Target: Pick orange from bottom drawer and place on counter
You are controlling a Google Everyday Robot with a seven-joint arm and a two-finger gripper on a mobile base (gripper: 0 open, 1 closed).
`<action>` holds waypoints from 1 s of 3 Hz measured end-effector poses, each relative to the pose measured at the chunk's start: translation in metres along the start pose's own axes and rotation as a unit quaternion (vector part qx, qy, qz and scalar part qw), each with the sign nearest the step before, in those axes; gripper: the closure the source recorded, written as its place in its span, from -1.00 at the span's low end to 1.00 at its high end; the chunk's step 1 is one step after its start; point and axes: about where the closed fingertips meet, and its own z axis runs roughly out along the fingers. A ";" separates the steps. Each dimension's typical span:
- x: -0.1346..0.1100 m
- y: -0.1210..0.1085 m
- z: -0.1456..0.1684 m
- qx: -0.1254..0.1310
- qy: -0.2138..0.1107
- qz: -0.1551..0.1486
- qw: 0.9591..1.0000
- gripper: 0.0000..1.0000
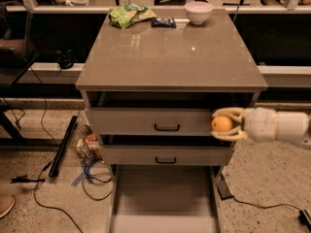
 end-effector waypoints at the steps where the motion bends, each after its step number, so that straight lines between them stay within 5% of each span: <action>1: -0.033 -0.034 -0.023 0.028 -0.023 -0.022 0.999 1.00; 2: -0.079 -0.112 -0.034 0.022 -0.031 -0.008 0.999 1.00; 3: -0.081 -0.118 -0.035 0.025 -0.032 -0.010 0.999 1.00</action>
Offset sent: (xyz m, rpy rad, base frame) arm 0.0515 -0.0302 0.1499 0.1064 -0.0204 -0.0388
